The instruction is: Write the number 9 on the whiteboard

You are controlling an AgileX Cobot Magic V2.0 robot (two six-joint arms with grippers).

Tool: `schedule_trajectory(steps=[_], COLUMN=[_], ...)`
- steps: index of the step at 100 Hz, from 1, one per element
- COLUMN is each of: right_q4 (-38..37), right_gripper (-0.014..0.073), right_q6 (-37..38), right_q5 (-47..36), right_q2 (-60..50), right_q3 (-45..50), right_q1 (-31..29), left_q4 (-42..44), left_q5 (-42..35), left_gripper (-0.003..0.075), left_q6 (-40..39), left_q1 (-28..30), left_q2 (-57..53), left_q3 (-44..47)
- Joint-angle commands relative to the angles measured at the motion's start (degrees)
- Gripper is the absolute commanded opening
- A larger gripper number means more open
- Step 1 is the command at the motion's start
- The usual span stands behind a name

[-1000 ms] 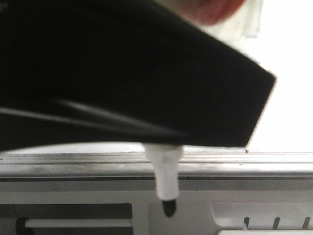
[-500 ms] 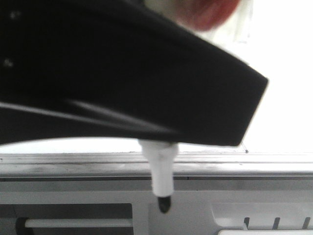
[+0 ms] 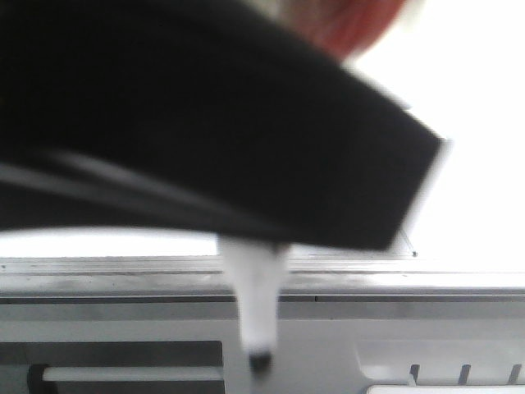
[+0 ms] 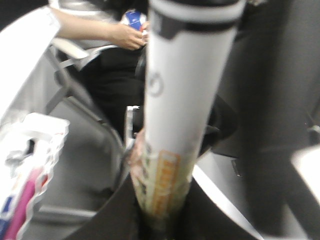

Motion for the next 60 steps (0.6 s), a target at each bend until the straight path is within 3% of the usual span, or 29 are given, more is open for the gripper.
schedule_trajectory(steps=[1,10,24,25,49,60], right_q4=[2.1,2.1,2.1,2.1,2.1,2.1], right_gripper=[0.0506,0.0343,-0.0022,-0.0078,-0.0069,-0.0069], right_q6=[-0.5,-0.4,-0.4,-0.4,-0.3,0.3], right_q5=[-1.5,-1.8,-1.5,-1.5,-0.5,-0.5], right_q2=[-3.9,-7.1,-11.3,-11.6,-12.6,-12.6], right_q3=[-1.8,-1.8,-1.8,-1.8,-1.4,-0.9], right_q1=[-2.5,-5.7,-9.1,-9.3,-10.2,-10.2], left_q4=[-4.5,-4.5,-4.5,-4.5,-6.7,-6.1], left_q5=[-4.9,-10.6,-21.5,-21.9,-31.4,-35.8], left_gripper=[-0.002,-0.002,-0.002,-0.002,-0.002,-0.002], left_q6=[-5.7,-10.0,-18.9,-19.4,-21.4,-27.1], left_q1=[0.4,0.4,0.4,0.4,0.4,0.4], left_q2=[-0.9,-1.5,-2.0,-2.0,-1.8,-1.7], left_q3=[-1.8,-1.8,-1.9,-1.9,-2.4,-3.4])
